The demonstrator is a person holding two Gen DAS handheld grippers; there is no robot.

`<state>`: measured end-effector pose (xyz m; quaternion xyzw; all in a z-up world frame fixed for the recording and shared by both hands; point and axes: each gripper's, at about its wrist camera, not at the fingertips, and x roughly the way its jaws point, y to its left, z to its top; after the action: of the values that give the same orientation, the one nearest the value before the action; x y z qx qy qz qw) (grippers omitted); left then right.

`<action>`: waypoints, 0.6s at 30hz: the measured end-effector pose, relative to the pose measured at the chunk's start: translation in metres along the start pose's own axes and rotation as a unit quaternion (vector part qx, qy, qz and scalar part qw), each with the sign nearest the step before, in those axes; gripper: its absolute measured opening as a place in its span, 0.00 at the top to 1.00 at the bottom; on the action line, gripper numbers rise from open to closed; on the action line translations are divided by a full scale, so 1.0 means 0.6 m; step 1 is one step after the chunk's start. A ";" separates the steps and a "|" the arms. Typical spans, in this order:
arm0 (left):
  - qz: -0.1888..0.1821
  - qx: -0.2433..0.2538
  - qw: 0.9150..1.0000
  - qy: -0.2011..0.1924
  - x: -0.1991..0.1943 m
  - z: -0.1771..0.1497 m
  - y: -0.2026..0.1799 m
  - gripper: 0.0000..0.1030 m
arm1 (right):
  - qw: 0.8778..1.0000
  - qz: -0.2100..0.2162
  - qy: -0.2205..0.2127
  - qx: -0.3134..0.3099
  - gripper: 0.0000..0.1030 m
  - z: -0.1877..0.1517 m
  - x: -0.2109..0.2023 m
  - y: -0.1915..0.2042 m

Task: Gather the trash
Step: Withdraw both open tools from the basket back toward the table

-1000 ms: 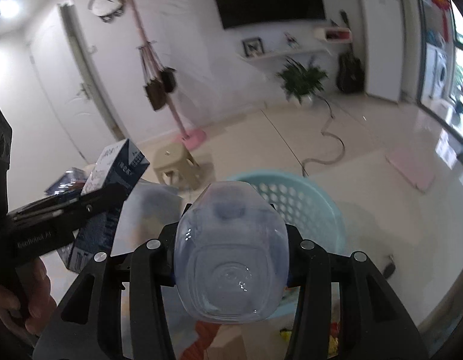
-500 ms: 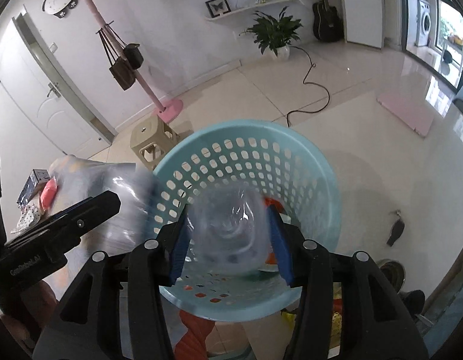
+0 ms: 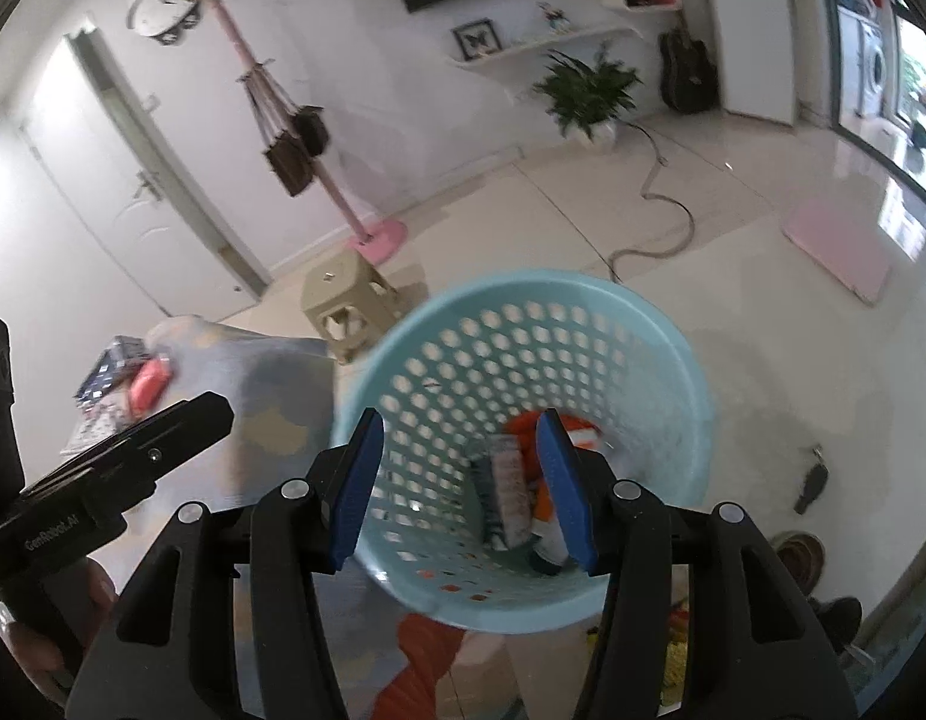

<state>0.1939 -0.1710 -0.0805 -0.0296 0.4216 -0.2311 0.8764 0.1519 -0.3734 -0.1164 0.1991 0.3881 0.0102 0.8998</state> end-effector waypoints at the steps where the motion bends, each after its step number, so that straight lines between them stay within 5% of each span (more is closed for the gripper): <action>1: 0.004 -0.001 1.000 -0.007 -0.010 0.002 0.003 0.36 | 1.000 0.006 -0.005 -0.006 0.52 0.000 -0.007 0.009; 10: 0.107 -0.034 0.990 -0.087 -0.137 -0.017 0.075 0.35 | 0.994 0.073 -0.029 -0.073 0.52 -0.010 -0.034 0.126; 13: 0.188 -0.063 0.974 -0.111 -0.169 -0.039 0.112 0.31 | 0.990 0.090 -0.014 -0.105 0.52 -0.025 -0.023 0.167; 15: 0.248 -0.096 0.956 -0.125 -0.184 -0.057 0.145 0.30 | 0.988 0.091 -0.011 -0.124 0.52 -0.037 -0.019 0.191; 18: 0.286 -0.167 0.936 -0.116 -0.187 -0.079 0.199 0.27 | 0.986 0.098 0.002 -0.136 0.52 -0.049 -0.006 0.214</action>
<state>0.1432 -0.0094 -0.0588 -0.0804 0.3403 0.1079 0.9306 0.1464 -0.2456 -0.0849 0.1119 0.3638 0.1516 0.9122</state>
